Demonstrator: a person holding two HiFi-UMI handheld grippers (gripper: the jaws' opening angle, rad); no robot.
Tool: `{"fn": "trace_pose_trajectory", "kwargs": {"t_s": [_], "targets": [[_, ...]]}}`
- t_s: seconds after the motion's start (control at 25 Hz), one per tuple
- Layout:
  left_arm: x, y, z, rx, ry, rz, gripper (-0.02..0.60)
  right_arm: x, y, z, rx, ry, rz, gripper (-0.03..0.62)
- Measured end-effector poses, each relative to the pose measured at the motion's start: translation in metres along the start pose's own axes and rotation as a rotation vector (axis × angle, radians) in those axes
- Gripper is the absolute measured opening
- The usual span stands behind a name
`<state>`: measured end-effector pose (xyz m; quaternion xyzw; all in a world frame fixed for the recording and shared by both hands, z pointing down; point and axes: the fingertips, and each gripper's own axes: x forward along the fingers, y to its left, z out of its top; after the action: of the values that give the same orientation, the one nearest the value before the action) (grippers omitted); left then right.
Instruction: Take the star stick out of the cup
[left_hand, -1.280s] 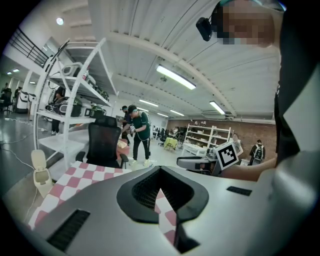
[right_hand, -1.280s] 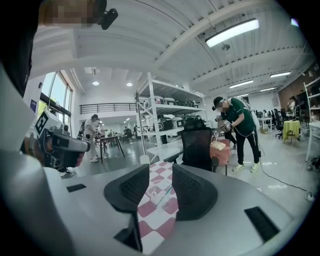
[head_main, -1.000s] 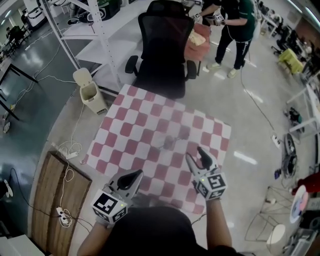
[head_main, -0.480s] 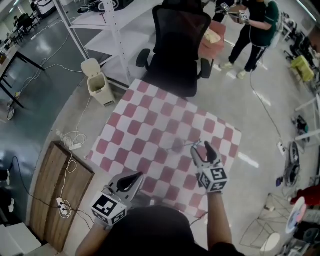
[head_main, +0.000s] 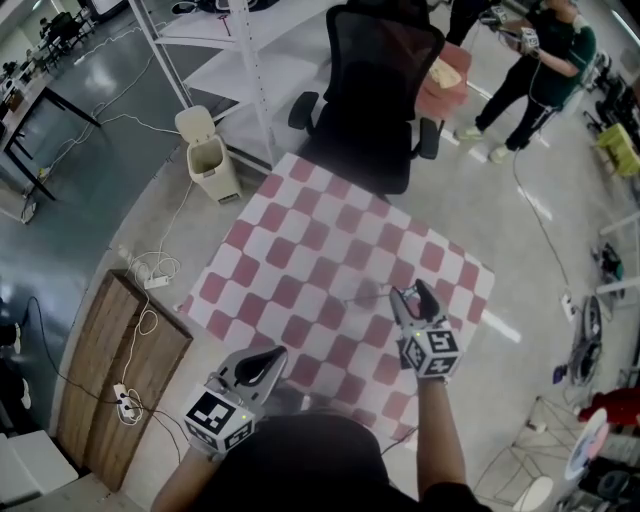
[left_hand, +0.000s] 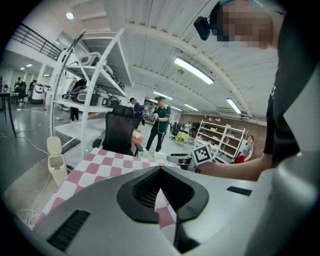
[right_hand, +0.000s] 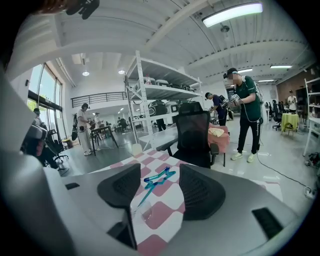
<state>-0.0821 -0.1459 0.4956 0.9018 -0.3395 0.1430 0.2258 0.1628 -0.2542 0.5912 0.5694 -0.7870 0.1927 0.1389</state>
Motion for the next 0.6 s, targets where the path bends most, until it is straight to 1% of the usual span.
{"fn": "trace_pose_trajectory", "kwargs": {"t_s": [0.08,0.16,0.2,0.32,0.44,0.6], "targets": [[0.000,0.001,0.001,0.002,0.001,-0.001,0.040,0.002,0.000,0.000,0.005,0.001,-0.003,0.244],[0.000,0.001,0.002,0.007,0.000,-0.004,0.040,0.003,0.000,0.000,0.003,0.001,-0.005,0.199],[0.000,0.001,0.001,0.006,-0.001,-0.004,0.040,0.004,0.000,0.000,0.002,0.001,-0.005,0.167],[-0.001,0.002,0.001,0.012,-0.001,-0.004,0.040,0.004,0.001,0.001,0.001,-0.004,-0.007,0.156],[-0.003,0.002,0.000,0.000,-0.004,-0.001,0.040,0.002,0.002,0.004,-0.010,-0.011,-0.011,0.156],[-0.004,0.001,0.002,0.011,-0.007,-0.004,0.040,0.001,0.010,0.012,-0.030,-0.029,-0.001,0.130]]}}
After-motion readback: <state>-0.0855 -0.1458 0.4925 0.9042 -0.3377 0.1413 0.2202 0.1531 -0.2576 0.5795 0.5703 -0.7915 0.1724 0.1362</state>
